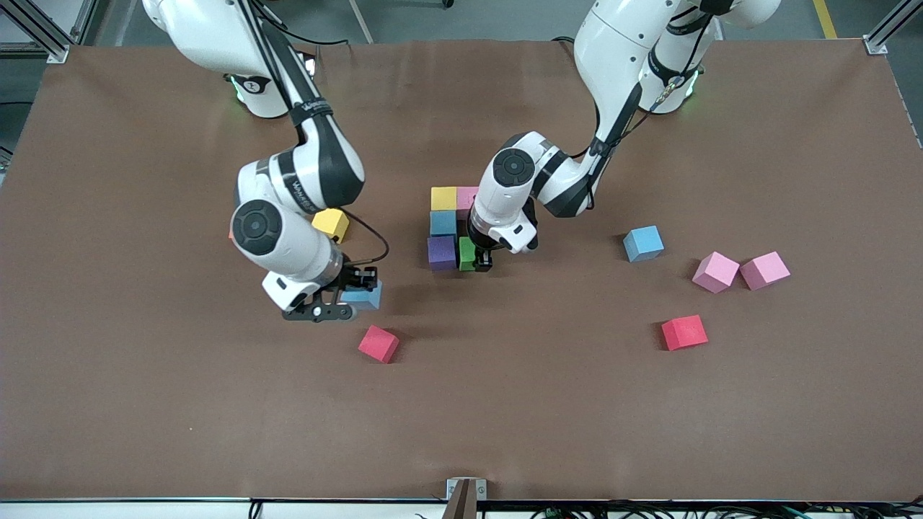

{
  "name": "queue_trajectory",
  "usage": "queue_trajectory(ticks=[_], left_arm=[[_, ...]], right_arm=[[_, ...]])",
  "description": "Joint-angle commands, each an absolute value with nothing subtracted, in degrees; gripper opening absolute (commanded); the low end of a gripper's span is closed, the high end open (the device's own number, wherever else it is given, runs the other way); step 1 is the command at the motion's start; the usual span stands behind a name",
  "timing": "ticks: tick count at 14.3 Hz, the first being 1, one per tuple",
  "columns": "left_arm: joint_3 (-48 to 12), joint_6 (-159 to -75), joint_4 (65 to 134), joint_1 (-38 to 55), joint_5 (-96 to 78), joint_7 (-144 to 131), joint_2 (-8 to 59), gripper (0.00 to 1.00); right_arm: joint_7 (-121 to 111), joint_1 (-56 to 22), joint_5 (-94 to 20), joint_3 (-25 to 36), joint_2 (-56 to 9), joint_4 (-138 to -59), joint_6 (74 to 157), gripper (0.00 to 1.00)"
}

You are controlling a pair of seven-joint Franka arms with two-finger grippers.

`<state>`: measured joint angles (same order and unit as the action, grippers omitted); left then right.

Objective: Arrange 11 blocks into digit 3

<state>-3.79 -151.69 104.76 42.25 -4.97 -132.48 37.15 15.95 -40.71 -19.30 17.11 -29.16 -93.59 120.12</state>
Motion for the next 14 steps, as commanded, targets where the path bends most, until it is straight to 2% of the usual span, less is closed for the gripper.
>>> queue_trajectory(ticks=[1,7,8,9,10,11,14], left_arm=[[-3.0,-151.6,102.7,43.0,-4.0,-132.8,38.6,0.22],[-3.1,-151.6,101.2,42.9,-4.0,-132.8,39.7,0.25],[-3.1,-151.6,101.2,42.9,-4.0,-132.7,39.7,0.32],[-3.1,-151.6,101.2,42.8,-4.0,-132.8,39.8,0.45],[-3.1,-151.6,101.3,42.9,-4.0,-132.7,40.0,0.69],[-3.0,-151.6,101.3,43.0,-3.9,-132.7,40.1,1.00],[-3.0,-151.4,101.3,42.9,-3.9,-132.7,39.9,1.00]], right_arm=[[19.8,-43.1,-20.3,17.7,-31.9,-91.1,120.1,0.02],[23.8,-46.3,-20.6,17.6,-39.4,-85.4,121.0,0.02],[24.7,-46.6,-20.6,17.6,-40.0,-85.4,122.3,0.02],[24.9,-46.9,-20.7,17.6,-40.6,-85.4,123.0,0.02],[25.0,-47.1,-20.7,17.6,-41.0,-85.3,123.3,0.02],[25.1,-47.4,-20.7,17.6,-41.2,-85.3,123.3,0.02],[25.6,-47.7,-20.9,17.5,-42.6,-84.1,123.4,0.02]])
